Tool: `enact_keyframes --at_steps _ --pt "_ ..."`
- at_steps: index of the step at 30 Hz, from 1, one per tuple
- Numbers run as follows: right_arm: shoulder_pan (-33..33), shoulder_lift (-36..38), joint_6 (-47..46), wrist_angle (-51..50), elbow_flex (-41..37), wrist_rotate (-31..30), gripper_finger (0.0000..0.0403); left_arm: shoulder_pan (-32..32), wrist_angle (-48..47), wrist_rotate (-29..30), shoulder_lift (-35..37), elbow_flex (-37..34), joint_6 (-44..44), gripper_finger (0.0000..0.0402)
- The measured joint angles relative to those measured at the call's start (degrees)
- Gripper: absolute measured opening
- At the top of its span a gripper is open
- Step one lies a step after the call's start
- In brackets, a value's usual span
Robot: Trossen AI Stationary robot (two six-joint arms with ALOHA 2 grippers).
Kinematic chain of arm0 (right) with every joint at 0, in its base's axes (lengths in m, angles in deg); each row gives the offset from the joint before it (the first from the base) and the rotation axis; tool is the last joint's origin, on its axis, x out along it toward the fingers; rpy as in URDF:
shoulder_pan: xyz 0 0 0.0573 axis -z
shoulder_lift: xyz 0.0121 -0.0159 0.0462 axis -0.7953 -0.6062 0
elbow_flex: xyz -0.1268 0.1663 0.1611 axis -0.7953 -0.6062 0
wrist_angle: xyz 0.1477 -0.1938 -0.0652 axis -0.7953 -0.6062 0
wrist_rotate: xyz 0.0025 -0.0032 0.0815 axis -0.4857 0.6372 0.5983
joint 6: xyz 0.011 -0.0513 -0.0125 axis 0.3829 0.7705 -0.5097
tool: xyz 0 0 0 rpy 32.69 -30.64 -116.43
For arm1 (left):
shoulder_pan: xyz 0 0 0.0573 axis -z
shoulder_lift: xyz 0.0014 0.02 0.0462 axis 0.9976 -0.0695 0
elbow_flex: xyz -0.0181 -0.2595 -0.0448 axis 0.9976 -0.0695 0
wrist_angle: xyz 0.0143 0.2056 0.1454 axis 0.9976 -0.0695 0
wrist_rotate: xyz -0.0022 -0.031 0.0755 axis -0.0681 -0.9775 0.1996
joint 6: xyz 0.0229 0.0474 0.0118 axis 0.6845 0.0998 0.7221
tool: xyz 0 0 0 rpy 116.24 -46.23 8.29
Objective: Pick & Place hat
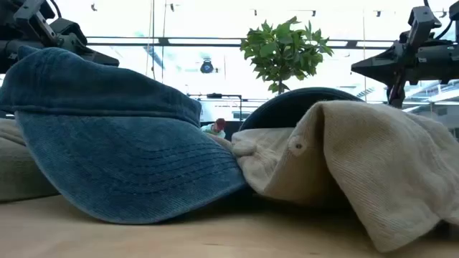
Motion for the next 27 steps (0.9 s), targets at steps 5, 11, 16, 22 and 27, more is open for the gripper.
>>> enact_keyframes --at_steps 5,11,16,22,27 --pt "0.0 0.0 -0.1 -0.1 0.0 0.0 0.0017 0.0 0.1 -0.1 0.0 0.0 0.0 0.0005" --pt "0.0 0.0 -0.2 -0.2 0.0 0.0 0.0018 0.0 0.2 -0.1 0.0 0.0 -3.9 0.0005" --pt "0.0 0.0 -0.2 -0.3 0.0 0.0 0.0018 0.0 0.3 -0.2 0.0 0.0 -12.3 0.0005" --pt "0.0 0.0 0.3 6.1 0.0 1.3 0.0011 0.0 0.4 -3.0 0.0 1.7 -11.5 0.0005" --pt "0.0 -0.4 4.8 8.3 1.0 6.9 0.0003 -0.1 0.7 -3.0 0.0 6.8 -4.2 0.0005"
